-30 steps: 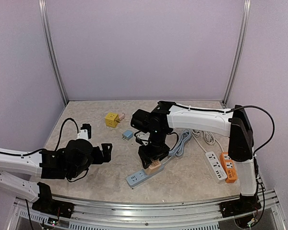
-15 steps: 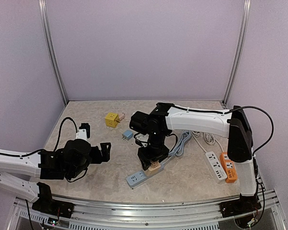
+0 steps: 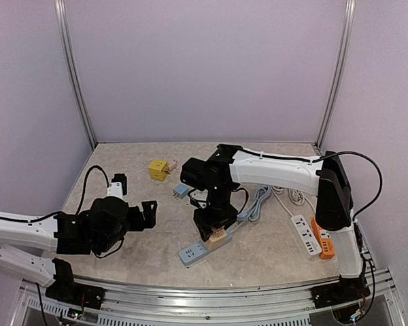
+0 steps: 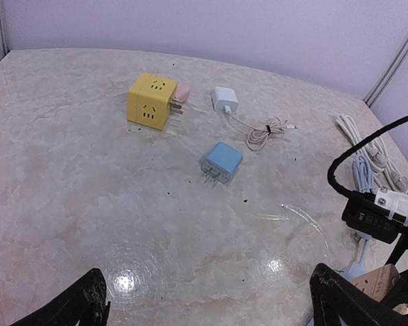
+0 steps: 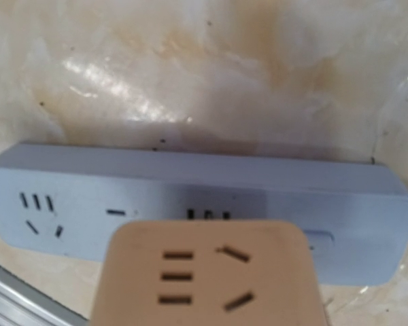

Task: Insert the plug
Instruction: Insert the plug into the socket slot.

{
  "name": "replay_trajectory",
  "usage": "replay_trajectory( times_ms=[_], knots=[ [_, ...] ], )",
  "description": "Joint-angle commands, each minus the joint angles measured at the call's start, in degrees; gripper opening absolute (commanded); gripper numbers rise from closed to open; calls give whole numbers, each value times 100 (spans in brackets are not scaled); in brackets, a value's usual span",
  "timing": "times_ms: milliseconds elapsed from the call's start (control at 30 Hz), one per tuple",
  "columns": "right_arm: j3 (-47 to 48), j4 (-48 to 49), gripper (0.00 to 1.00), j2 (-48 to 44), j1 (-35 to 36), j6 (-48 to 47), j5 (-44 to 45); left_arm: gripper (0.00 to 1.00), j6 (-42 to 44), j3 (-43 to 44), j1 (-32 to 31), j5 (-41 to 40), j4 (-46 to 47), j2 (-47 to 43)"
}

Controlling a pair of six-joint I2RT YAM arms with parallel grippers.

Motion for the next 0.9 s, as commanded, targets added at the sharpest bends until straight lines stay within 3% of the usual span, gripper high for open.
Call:
replay_trajectory(
  times_ms=[0, 333, 867],
  knots=[
    [185, -494, 0, 594, 101, -144, 304, 99, -125, -80, -32, -167, -103, -98],
    [-112, -398, 0, 733, 101, -89, 472, 99, -514, -112, -38, -377, -796, -397],
    [301, -509, 0, 1194, 189, -18, 796, 99, -875, 121, -39, -524, -1346, -381]
  ],
)
